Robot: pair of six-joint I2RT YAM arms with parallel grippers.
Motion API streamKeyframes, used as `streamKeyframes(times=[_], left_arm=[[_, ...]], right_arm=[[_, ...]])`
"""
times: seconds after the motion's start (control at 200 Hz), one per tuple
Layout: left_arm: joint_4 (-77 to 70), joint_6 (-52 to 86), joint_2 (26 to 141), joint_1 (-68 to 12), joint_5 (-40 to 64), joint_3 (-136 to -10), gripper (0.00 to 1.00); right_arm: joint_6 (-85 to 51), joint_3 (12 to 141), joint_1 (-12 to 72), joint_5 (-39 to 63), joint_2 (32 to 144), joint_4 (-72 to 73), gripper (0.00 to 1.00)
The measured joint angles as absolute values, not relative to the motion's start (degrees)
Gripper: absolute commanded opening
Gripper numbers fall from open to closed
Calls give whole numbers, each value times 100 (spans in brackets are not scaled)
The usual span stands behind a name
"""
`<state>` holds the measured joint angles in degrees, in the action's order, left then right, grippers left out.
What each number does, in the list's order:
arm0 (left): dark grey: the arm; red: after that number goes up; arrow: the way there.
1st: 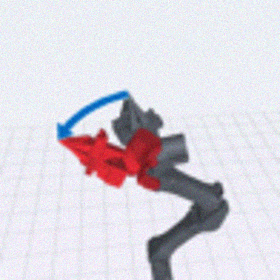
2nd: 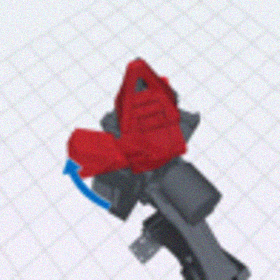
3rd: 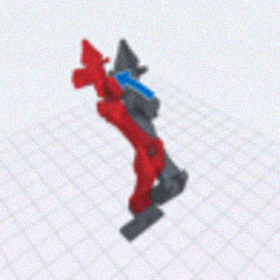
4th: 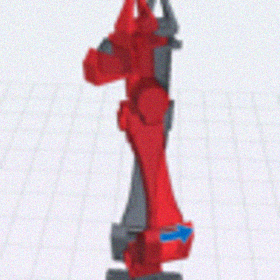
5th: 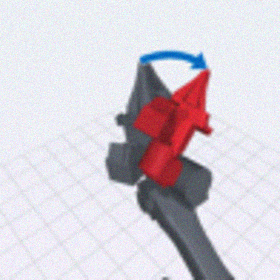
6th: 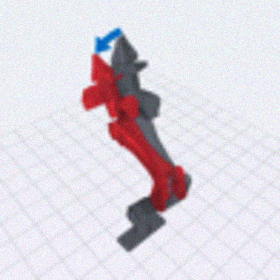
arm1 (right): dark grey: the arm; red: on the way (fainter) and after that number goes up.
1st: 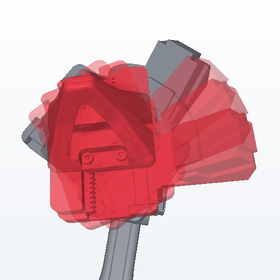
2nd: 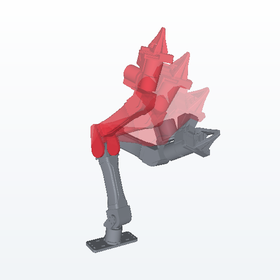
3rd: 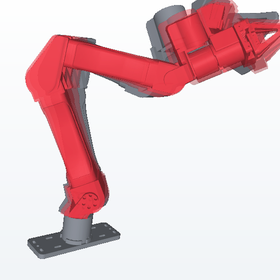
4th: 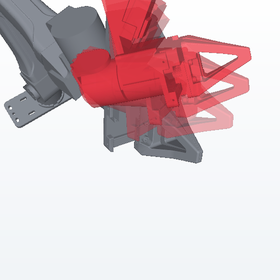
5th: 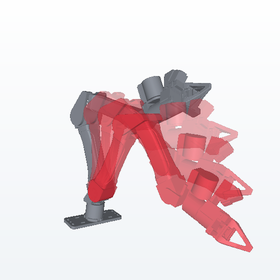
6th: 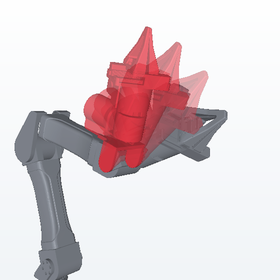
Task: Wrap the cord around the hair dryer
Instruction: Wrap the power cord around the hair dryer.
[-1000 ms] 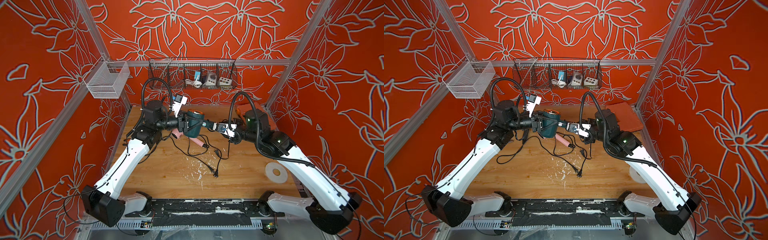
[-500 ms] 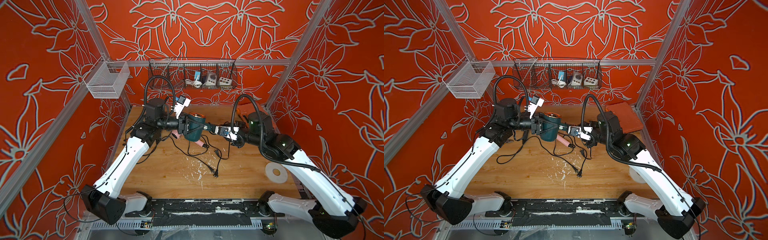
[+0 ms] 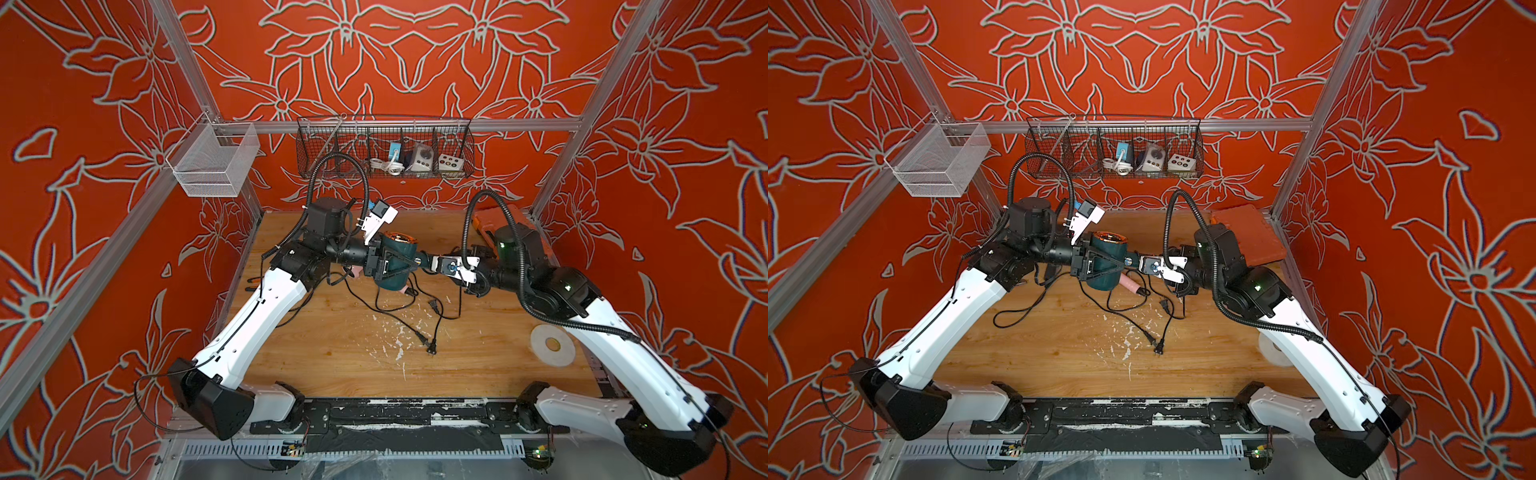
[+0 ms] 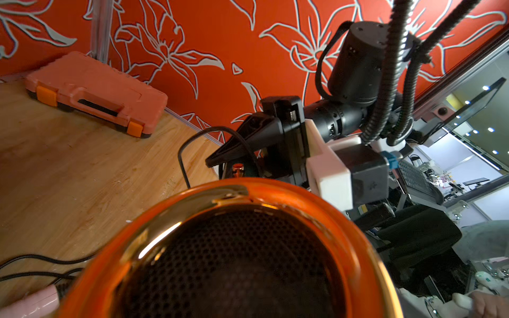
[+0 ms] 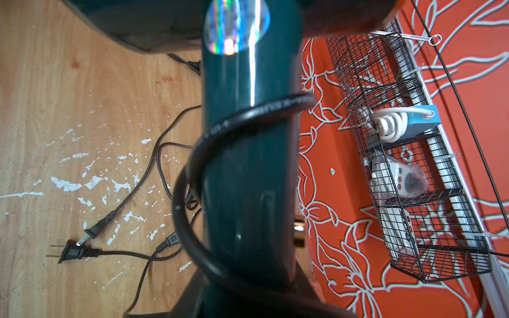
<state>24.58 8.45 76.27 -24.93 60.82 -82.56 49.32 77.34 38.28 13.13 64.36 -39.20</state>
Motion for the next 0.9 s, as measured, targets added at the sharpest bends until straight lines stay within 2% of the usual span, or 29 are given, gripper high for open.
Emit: streamKeyframes(times=[0.06,0.1,0.28,0.32,0.35,0.545,0.57,0.62,0.676,0.736,0.901], left_arm=[[2484,838,7627,-2515,6114,-8272,86],[2488,838,7627,-2519,6119,-8274,78],[2554,781,7686,-2552,6130,-8350,25],[2604,744,7717,-2563,6119,-8394,8],[2655,716,7745,-2576,6106,-8433,0],[2808,548,7784,-2659,5951,-8508,0],[2808,530,7776,-2670,5911,-8508,0],[2808,504,7762,-2696,5850,-8508,0],[2812,462,7734,-2709,5774,-8508,0],[2853,429,7708,-2740,5658,-8506,0],[2757,572,7535,-2517,5588,-8409,0]], right_arm=[[4936,7734,3828,1310,6440,-3938,0],[4941,7734,3828,1313,6440,-3942,0],[4952,7734,3833,1291,6440,-3953,0],[4952,7734,3828,1278,6438,-3966,0],[4947,7734,3828,1260,6438,-3979,0],[4932,7734,3828,1190,6438,-4073,0],[4932,7734,3828,1173,6438,-4075,9],[4932,7730,3830,1131,6438,-4073,41],[4873,7725,3835,1079,6429,-4040,62],[4709,7719,3835,996,6403,-3795,70],[4379,7723,3806,869,6141,-3535,79]])
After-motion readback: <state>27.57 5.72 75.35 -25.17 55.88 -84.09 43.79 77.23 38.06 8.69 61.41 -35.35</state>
